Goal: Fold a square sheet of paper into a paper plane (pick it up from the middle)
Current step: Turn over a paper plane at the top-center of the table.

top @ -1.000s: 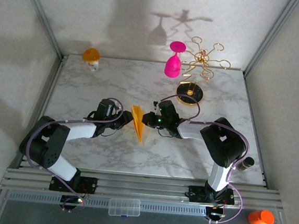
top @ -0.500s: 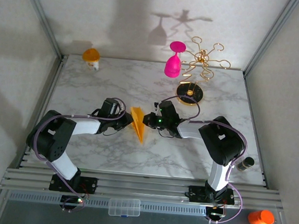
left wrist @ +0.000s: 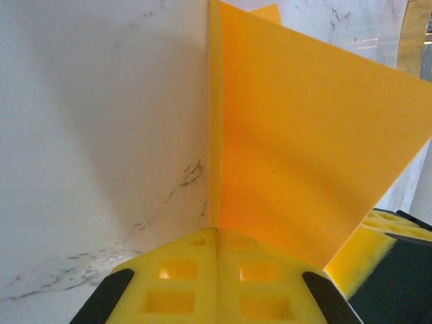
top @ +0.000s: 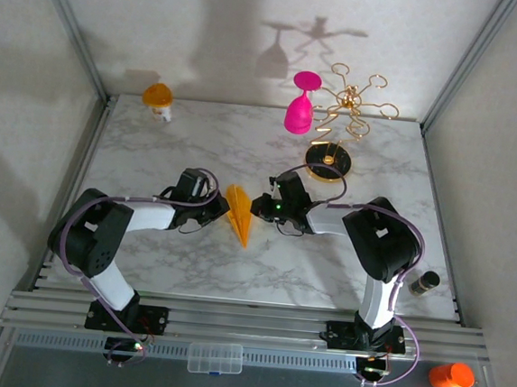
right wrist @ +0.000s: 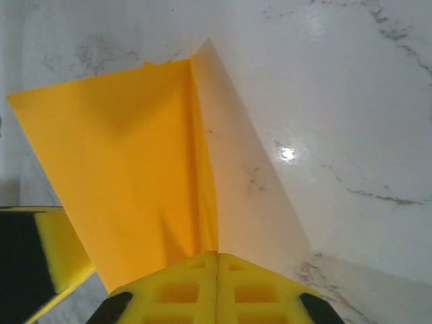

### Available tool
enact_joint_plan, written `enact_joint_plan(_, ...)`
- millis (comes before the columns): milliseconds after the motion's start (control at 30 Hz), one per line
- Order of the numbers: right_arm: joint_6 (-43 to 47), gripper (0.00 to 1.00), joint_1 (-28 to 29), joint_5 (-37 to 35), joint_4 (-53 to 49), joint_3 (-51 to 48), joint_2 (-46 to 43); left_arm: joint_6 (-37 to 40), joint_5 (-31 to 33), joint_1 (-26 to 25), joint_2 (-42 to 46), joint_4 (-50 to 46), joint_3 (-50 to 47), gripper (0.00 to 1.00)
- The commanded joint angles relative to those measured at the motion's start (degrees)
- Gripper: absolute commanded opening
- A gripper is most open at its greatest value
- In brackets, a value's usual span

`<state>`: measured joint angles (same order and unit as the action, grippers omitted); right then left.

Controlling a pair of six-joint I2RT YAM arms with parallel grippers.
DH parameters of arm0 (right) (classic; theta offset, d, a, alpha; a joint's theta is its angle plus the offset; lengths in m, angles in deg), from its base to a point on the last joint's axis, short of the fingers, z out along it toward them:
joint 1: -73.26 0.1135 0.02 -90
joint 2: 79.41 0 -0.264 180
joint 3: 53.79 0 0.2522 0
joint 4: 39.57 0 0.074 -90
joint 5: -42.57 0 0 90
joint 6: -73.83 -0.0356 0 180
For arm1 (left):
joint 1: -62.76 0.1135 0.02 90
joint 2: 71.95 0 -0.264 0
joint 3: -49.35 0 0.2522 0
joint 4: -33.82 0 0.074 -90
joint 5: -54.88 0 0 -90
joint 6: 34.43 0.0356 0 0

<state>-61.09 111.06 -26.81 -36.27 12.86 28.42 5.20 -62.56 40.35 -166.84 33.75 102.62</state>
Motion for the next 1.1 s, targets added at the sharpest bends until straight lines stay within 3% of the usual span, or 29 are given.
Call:
enact_joint_plan(0,1.84,0.02,-0.62,-0.71,-2.60,1.35,0.54,1.83,0.33,-0.09,-0.45,-2.09,1.55,0.00)
enact_joint_plan(767,-5.92,0.00,-0.80,-10.59,2.22,-9.30,-9.34,1.55,0.69,0.79,1.20,-2.09,1.26,0.00)
enact_joint_plan(1067,-9.24,0.00,-0.78,-9.51,3.39,-10.96,-8.11,-3.13,2.66,0.79,0.72,-0.69,-0.99,0.00)
